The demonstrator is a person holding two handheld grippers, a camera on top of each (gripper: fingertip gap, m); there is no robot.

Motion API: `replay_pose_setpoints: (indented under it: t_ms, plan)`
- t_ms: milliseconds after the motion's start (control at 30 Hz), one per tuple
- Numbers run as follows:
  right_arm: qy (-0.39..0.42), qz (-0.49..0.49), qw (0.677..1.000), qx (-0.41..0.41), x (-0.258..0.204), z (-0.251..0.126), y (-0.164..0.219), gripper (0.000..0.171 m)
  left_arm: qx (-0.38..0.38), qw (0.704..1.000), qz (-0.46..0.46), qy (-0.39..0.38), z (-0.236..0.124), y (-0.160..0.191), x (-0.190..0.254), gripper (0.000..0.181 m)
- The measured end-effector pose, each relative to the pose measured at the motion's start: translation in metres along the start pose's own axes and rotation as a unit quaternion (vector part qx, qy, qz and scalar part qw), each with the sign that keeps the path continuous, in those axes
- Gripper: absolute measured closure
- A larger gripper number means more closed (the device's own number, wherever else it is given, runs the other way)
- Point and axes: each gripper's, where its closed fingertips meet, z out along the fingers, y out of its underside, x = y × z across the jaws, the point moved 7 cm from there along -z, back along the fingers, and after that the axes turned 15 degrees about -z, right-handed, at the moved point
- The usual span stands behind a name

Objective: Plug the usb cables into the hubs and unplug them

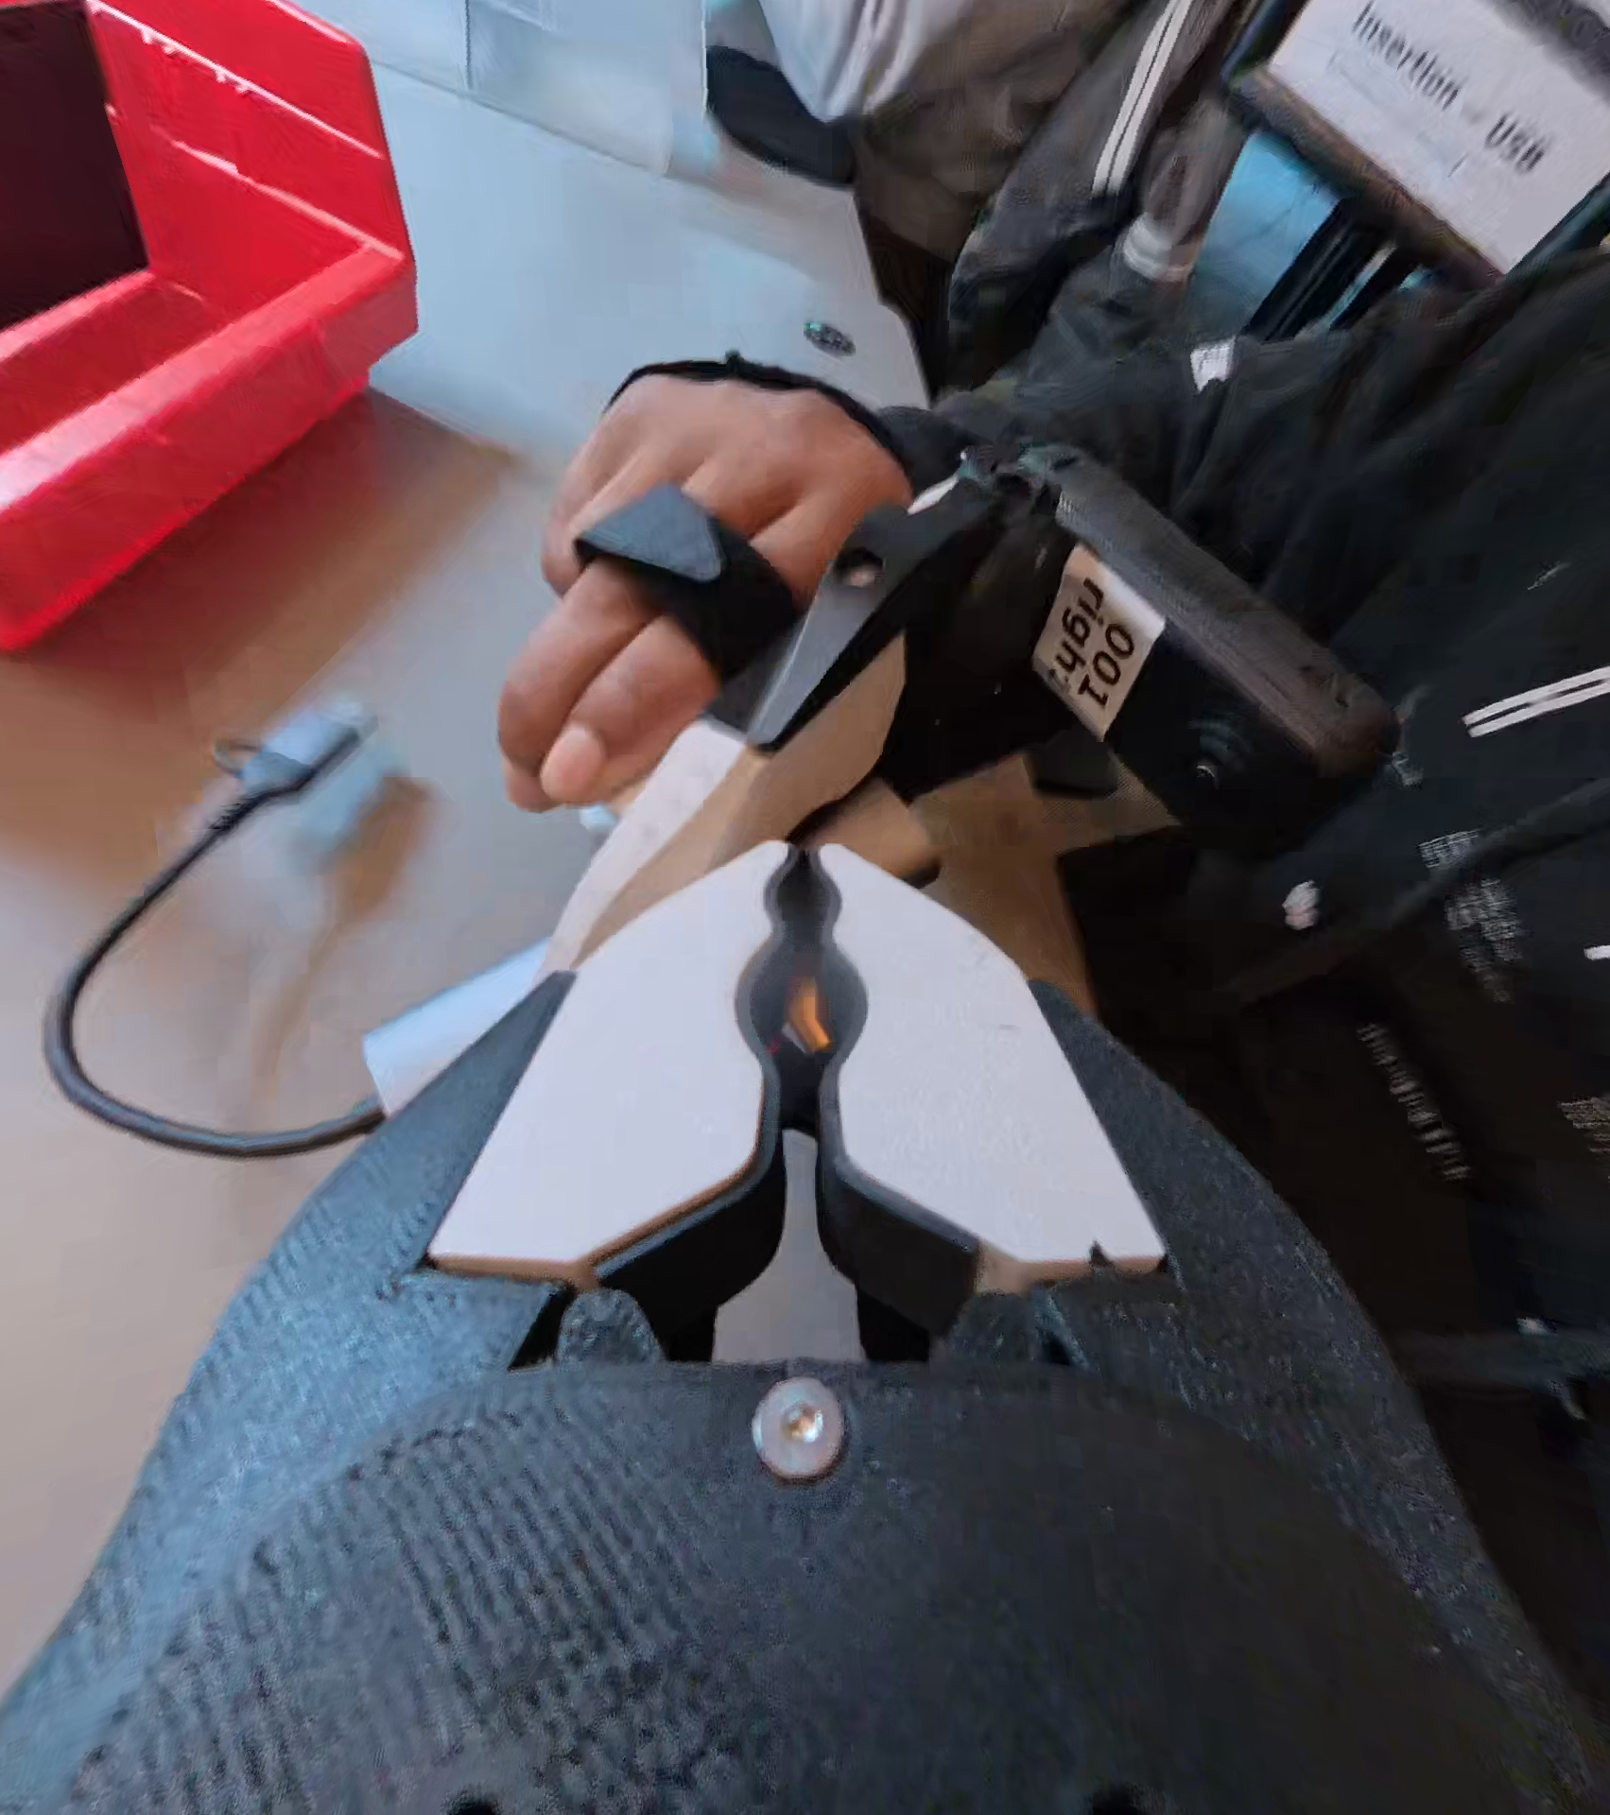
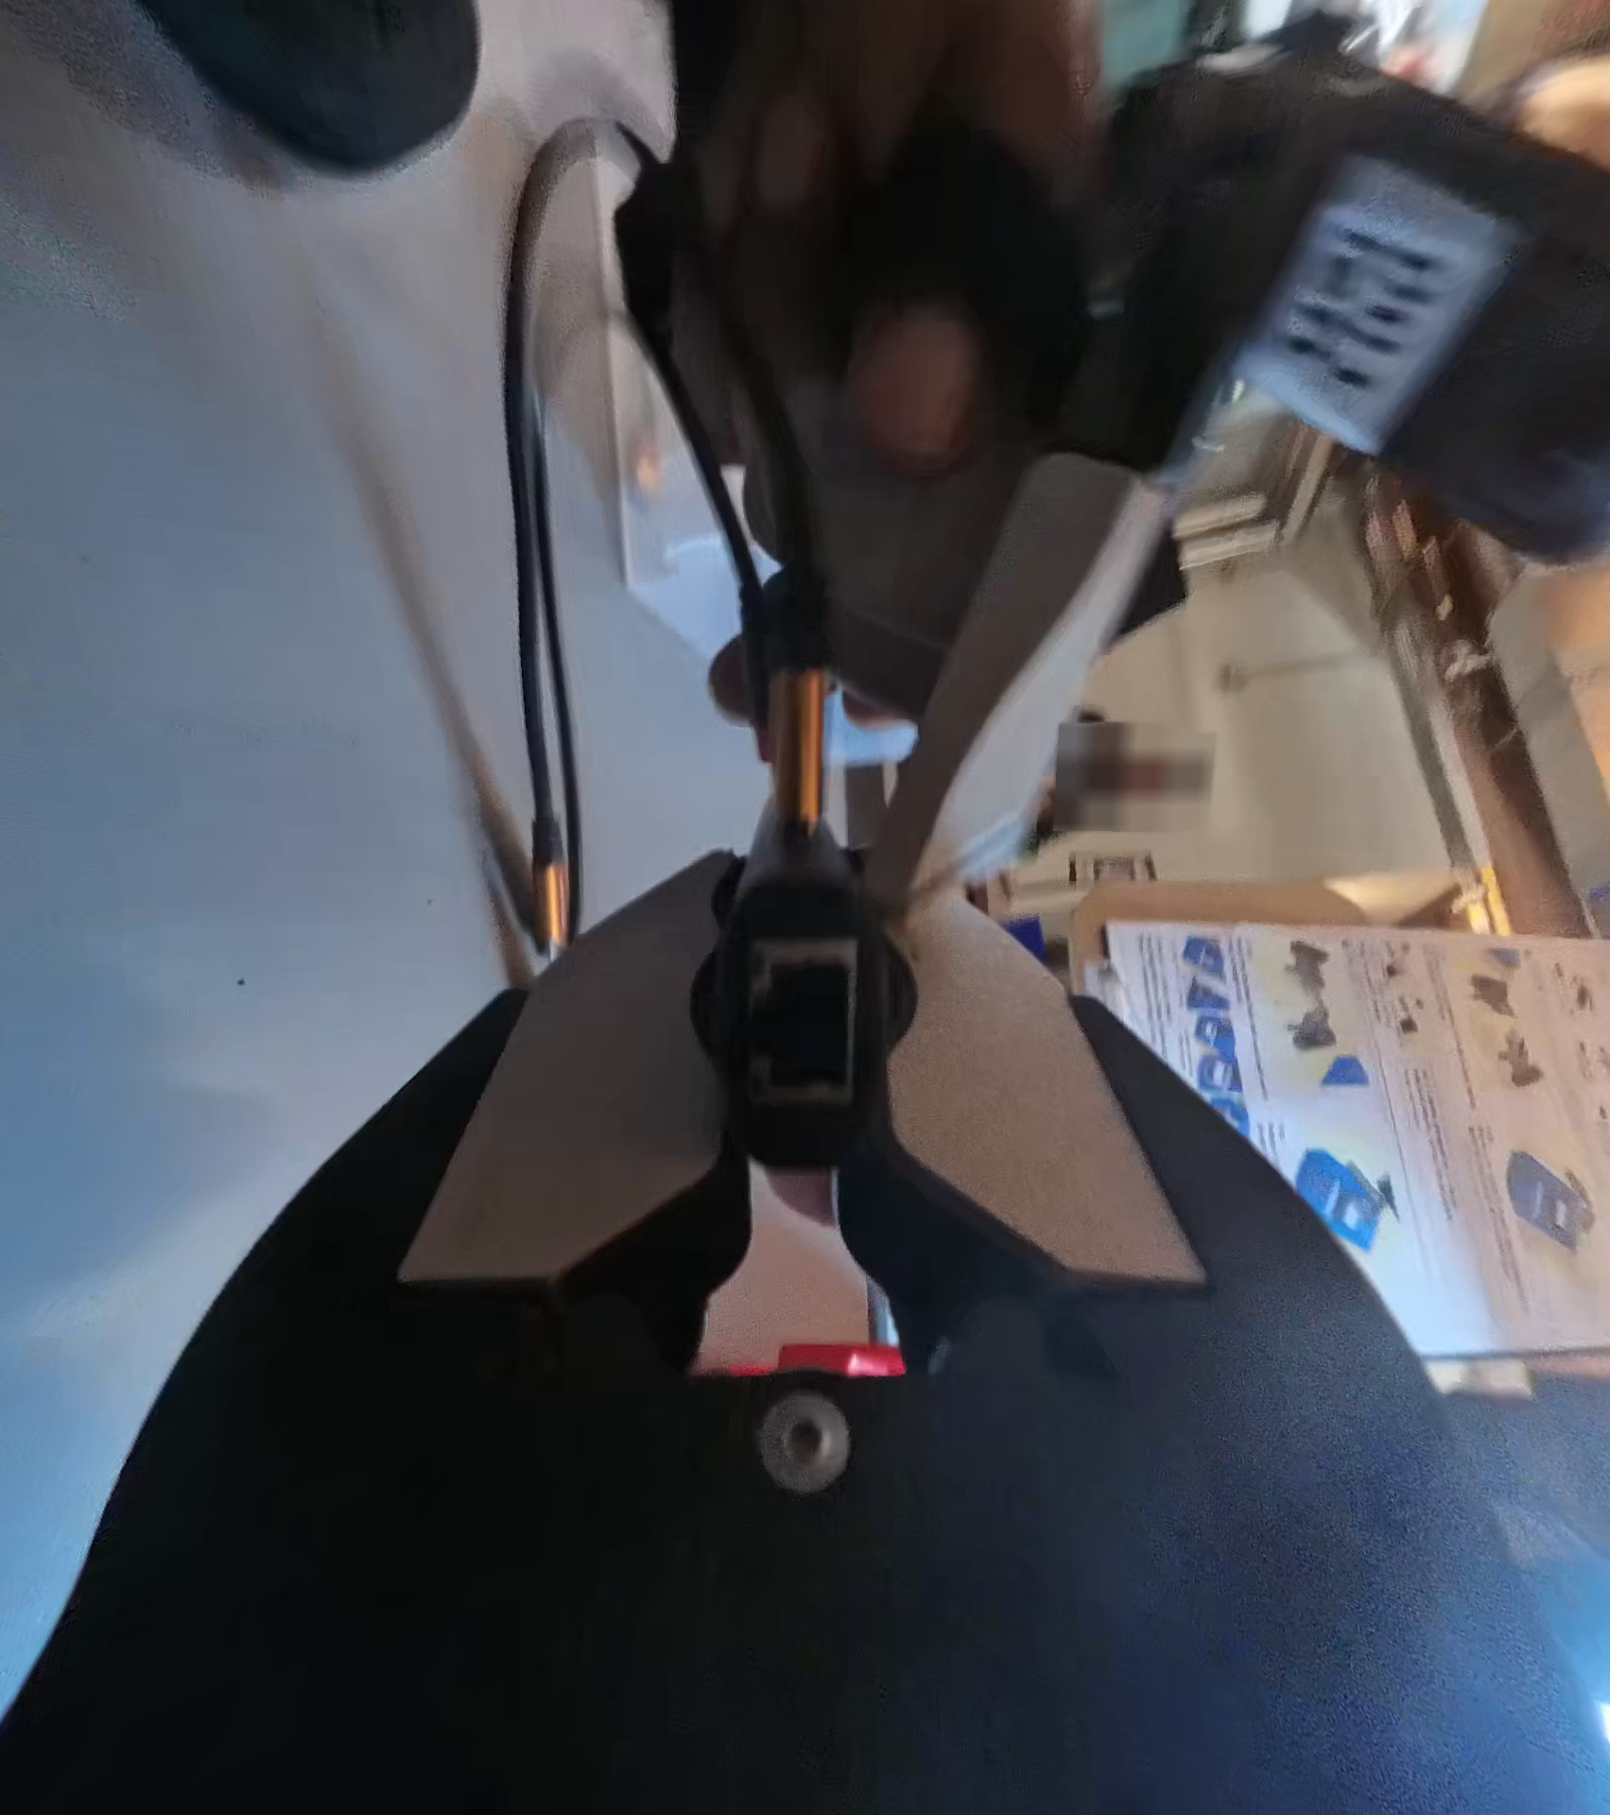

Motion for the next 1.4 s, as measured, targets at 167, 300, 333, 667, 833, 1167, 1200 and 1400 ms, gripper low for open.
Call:
replay_pose_setpoints:
  t_ms: [167, 300, 333, 667, 833, 1167, 1200, 1400]
  plan:
    - [0.031, 0.013, 0.999, -0.031, 0.021, -0.003, 0.014, 0.154, 0.065, 0.988, 0.046, -0.134, -0.034, -0.024, 0.001, 0.181]
    - [0.029, 0.010, 0.999, -0.037, 0.018, -0.001, 0.017, 0.154, 0.080, 0.986, 0.040, -0.140, -0.050, -0.028, -0.001, 0.180]
    - [0.029, 0.010, 0.999, -0.040, 0.018, -0.001, 0.018, 0.154, 0.071, 0.986, 0.041, -0.145, -0.050, -0.025, -0.003, 0.176]
    - [0.019, -0.011, 0.998, -0.067, 0.010, 0.003, 0.027, 0.154, -0.037, 0.988, 0.000, -0.149, -0.034, 0.003, -0.017, 0.169]
    - [0.012, -0.031, 0.997, -0.076, 0.006, 0.004, 0.025, 0.154, -0.057, 0.985, 0.004, -0.162, -0.024, 0.006, -0.021, 0.176]
    - [0.001, -0.051, 0.996, -0.075, 0.000, 0.005, 0.021, 0.155, -0.077, 0.984, -0.008, -0.162, -0.022, 0.007, -0.025, 0.177]
    - [0.006, -0.049, 0.996, -0.076, 0.000, 0.004, 0.020, 0.155, -0.089, 0.983, -0.006, -0.163, -0.016, 0.012, -0.027, 0.177]
    - [0.002, -0.040, 0.996, -0.082, 0.004, 0.001, 0.023, 0.155, -0.055, 0.987, -0.019, -0.147, -0.016, 0.007, -0.026, 0.177]
